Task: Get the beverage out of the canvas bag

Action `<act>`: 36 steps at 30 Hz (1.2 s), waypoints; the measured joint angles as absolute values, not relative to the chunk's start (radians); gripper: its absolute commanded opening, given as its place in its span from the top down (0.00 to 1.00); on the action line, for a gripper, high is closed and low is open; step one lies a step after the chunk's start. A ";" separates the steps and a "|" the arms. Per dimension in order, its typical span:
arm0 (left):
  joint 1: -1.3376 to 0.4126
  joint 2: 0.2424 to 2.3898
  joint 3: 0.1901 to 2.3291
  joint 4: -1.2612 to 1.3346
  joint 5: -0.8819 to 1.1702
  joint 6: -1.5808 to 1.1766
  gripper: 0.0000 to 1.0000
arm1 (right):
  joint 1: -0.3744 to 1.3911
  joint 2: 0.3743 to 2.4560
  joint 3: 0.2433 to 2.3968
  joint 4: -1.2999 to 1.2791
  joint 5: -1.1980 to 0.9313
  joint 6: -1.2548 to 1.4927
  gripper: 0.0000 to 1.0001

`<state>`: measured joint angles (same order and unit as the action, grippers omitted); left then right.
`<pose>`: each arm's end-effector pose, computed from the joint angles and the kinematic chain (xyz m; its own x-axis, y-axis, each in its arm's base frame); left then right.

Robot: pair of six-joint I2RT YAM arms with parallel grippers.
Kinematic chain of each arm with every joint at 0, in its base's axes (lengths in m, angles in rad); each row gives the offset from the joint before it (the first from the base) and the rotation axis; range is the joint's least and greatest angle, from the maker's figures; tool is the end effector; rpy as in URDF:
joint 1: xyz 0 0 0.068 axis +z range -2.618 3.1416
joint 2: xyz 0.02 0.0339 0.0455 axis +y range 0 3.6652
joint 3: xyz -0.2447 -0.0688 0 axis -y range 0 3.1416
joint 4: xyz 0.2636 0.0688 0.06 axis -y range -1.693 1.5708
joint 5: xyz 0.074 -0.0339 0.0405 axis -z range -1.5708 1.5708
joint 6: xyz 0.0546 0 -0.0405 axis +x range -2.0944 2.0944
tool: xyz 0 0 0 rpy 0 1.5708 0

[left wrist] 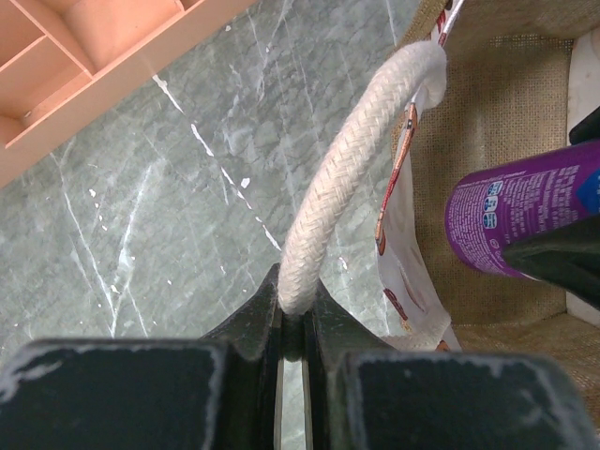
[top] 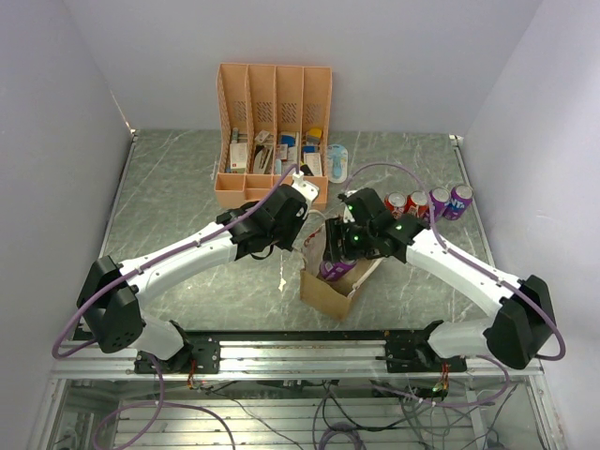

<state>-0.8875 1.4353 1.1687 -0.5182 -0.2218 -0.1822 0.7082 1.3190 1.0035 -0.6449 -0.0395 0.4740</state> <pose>0.2284 -0.2616 0.2545 -0.5581 0.4055 -0.7240 0.5665 0.8237 0.0247 0.2279 0.1980 0.2204 -0.8583 -0.1345 -0.4952 -0.3095 0.9055 0.2904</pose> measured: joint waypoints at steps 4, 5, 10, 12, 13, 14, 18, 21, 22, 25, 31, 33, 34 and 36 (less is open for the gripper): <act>-0.888 1.435 1.169 -0.518 -0.222 -0.182 0.93 | 0.663 1.283 1.003 -0.625 -0.107 0.476 1.00; -0.888 1.435 1.169 -0.518 -0.223 -0.182 0.93 | 0.651 1.272 1.003 -0.622 -0.126 0.476 1.00; -0.888 1.431 1.169 -0.518 -0.239 -0.183 0.93 | 0.600 1.250 1.026 -0.620 -0.171 0.474 1.00; -0.888 1.423 1.169 -0.518 -0.245 -0.182 0.93 | 0.582 1.250 1.056 -0.622 -0.176 0.471 1.00; -0.888 1.418 1.169 -0.517 -0.246 -0.182 0.93 | 0.575 1.250 1.073 -0.626 -0.176 0.470 1.00; -0.888 1.414 1.169 -0.517 -0.247 -0.183 0.93 | 0.568 1.250 1.095 -0.630 -0.176 0.469 1.00; -0.888 1.405 1.169 -0.517 -0.252 -0.183 0.93 | 0.545 1.250 1.196 -0.641 -0.171 0.460 1.00; -0.888 1.404 1.169 -0.517 -0.252 -0.183 0.93 | 0.530 1.251 1.271 -0.646 -0.165 0.454 1.00; -0.888 1.404 1.169 -0.518 -0.252 -0.183 0.93 | 0.524 1.254 1.298 -0.648 -0.161 0.452 1.00; -0.888 1.398 1.168 -0.517 -0.257 -0.183 0.93 | 0.509 1.268 1.369 -0.649 -0.138 0.446 1.00; -0.888 1.349 1.160 -0.514 -0.262 -0.182 0.93 | 0.468 1.349 1.502 -0.666 -0.055 0.404 1.00; -0.888 1.331 1.155 -0.510 -0.263 -0.182 0.93 | 0.449 1.390 1.538 -0.672 -0.014 0.382 1.00; -0.888 1.323 1.152 -0.507 -0.265 -0.182 0.93 | 0.442 1.411 1.554 -0.676 0.010 0.368 1.00; -0.888 1.314 1.150 -0.505 -0.267 -0.181 0.93 | 0.435 1.446 1.570 -0.679 0.051 0.345 1.00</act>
<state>-0.8875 1.3136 1.1500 -0.5053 -0.2672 -0.1806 0.4351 1.4464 1.5700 -0.6792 0.0505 0.3450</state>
